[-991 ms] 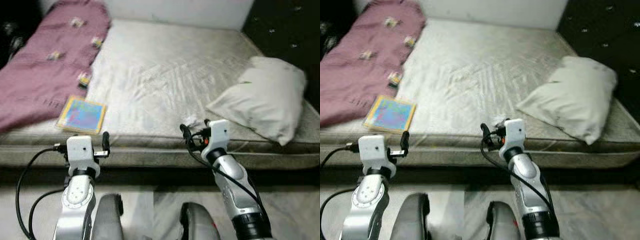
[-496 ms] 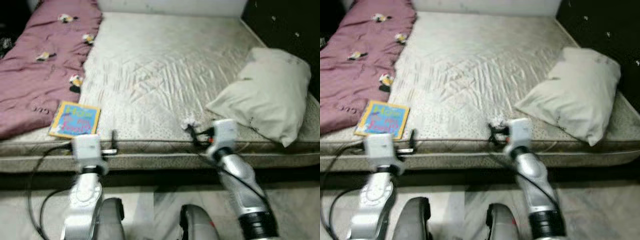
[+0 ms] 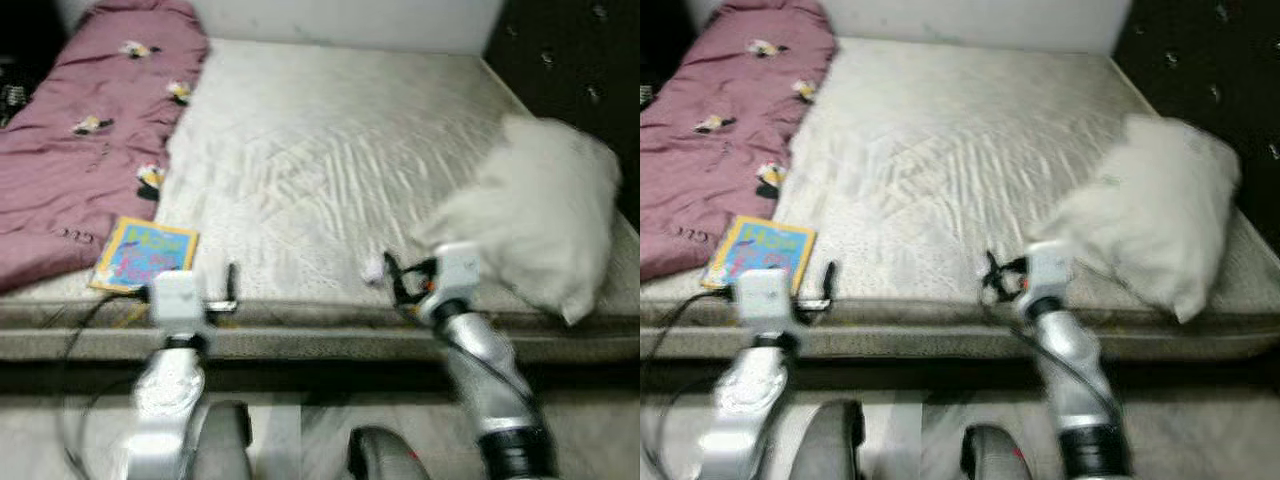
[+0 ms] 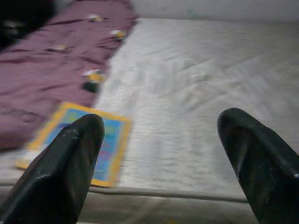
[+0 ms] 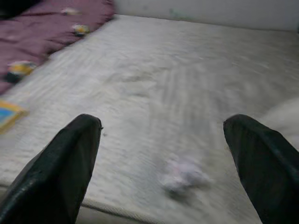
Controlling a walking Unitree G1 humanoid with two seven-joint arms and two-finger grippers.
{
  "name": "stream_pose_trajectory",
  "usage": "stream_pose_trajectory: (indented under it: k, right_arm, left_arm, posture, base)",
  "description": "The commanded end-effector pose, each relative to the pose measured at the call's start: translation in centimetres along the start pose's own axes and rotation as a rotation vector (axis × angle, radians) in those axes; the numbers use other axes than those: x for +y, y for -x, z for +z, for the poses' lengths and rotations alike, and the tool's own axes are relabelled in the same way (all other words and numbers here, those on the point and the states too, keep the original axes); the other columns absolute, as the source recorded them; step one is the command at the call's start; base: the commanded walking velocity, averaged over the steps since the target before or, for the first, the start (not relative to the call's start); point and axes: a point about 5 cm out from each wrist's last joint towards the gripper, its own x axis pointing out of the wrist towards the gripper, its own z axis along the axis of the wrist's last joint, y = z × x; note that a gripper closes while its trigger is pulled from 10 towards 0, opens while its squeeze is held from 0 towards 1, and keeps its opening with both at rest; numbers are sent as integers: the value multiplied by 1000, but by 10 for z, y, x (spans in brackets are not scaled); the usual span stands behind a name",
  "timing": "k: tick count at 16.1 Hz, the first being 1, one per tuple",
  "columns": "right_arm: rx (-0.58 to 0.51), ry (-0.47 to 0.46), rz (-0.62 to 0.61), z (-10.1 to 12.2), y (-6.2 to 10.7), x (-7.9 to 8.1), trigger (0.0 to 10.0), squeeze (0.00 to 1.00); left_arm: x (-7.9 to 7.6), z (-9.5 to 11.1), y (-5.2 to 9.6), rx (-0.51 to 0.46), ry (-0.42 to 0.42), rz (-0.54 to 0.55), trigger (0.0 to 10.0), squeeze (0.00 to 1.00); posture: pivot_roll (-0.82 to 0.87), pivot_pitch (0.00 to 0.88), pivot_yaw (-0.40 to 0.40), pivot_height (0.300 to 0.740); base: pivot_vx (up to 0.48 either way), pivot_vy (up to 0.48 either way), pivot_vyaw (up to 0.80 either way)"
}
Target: Clean up the room
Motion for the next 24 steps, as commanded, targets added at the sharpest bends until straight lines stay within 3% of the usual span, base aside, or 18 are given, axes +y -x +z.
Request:
stream_pose_trajectory:
  k: [1, 9, 13, 18, 22, 24]
  right_arm:
    - [6, 19, -22, 0, 2, -9, 10000, 0]
    - [11, 23, -16, -2, 3, -8, 10000, 0]
    - [24, 19, -2, -3, 2, -6, 10000, 0]
    - [33, 22, 15, -5, 1, -3, 10000, 0]
    - [50, 18, 36, -9, -1, 2, 10000, 0]
    - [42, 5, 74, -6, -13, 12, 10000, 0]
  left_arm:
    - [-8, 4, -1, -12, 13, -22, 10000, 0]
    - [-7, 2, 0, 2, 6, 0, 10000, 0]
    - [9, -7, 1, 52, -15, 97, 10000, 0]
    - [7, -7, 2, 57, 3, 102, 10000, 0]
    - [9, -6, 3, 58, -8, 116, 10000, 0]
    - [19, -8, 9, 77, -29, 170, 10000, 0]
  posture:
    - [-11, 23, -79, 623]
    - [-4, 20, -82, 623]
    - [0, 19, -87, 578]
    - [2, 17, -86, 523]
    - [8, 27, -84, 513]
    - [54, 49, -94, 513]
  base:
    - [428, 0, 0]
    - [318, 0, 0]
    - [0, 0, 0]
    - [0, 0, 0]
    - [0, 0, 0]
    - [0, 0, 0]
